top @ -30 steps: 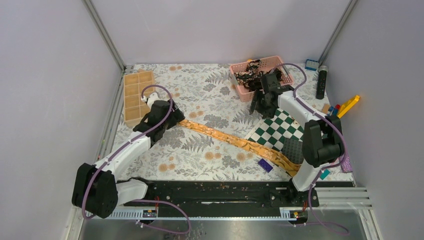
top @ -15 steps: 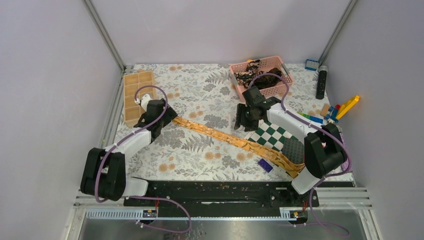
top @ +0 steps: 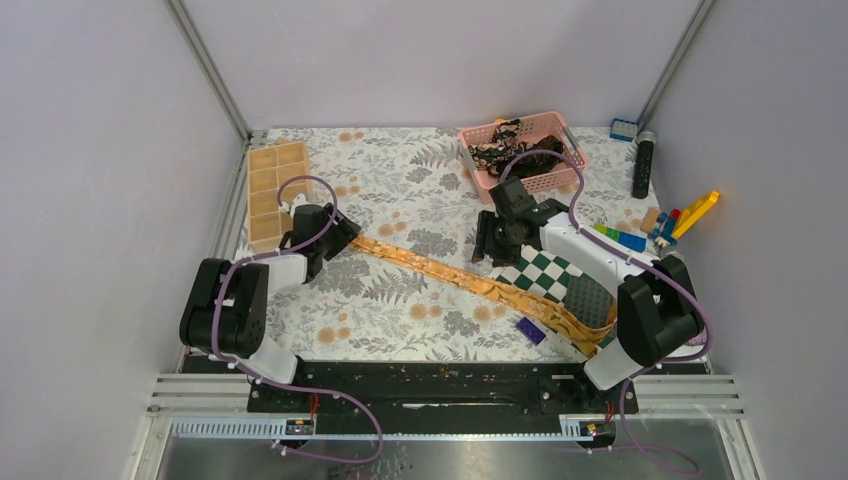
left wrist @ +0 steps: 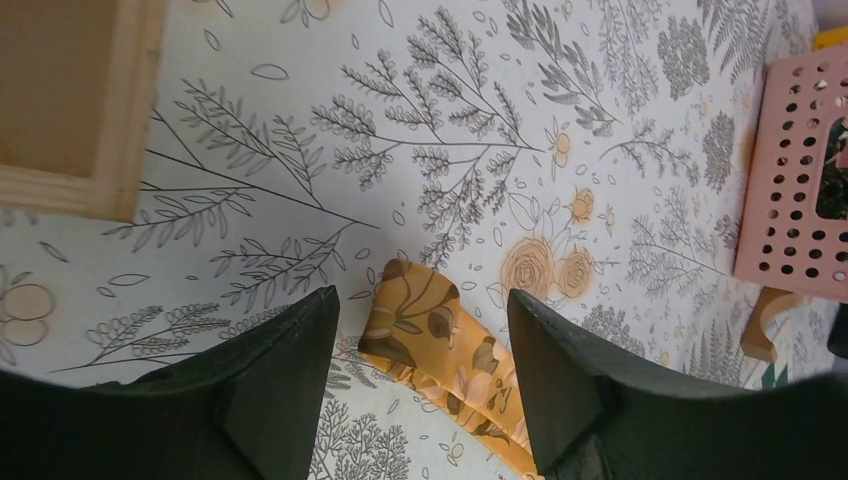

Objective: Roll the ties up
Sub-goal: Roll the tie at the center of the board.

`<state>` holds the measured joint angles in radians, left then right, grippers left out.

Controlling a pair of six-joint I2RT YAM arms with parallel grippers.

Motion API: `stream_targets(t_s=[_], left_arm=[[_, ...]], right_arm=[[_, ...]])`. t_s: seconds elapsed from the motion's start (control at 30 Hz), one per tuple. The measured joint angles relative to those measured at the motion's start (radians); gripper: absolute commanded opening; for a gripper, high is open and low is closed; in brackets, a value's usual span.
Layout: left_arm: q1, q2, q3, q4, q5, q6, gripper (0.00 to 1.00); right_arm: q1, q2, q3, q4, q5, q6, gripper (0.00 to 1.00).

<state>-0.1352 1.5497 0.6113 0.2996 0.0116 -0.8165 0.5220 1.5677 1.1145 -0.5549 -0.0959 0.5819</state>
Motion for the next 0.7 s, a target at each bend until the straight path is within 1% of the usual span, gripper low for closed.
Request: stream_targets(t_s=[0.2,0.37,0.57,0.7], left_arm=[[0.000,0.009,-0.039,0.056,0.039,-0.004,0.61],[0.000,0.009,-0.051,0.072,0.046,-0.004,0.54],[0.000,0.009,-0.058,0.087,0.049,-0.002,0.40],[0.000,0.009,-0.058,0.090,0.050,0.000,0.33]], right_arm=[[0.000,0.000,0.000,0.000,0.000,0.000,0.58],[0.001,0.000,0.000,0.000,0.000,0.000,0.58],[0.001,0.000,0.000,0.000,0.000,0.000,0.58],[0.001,0.000,0.000,0.000,0.000,0.000,0.58]])
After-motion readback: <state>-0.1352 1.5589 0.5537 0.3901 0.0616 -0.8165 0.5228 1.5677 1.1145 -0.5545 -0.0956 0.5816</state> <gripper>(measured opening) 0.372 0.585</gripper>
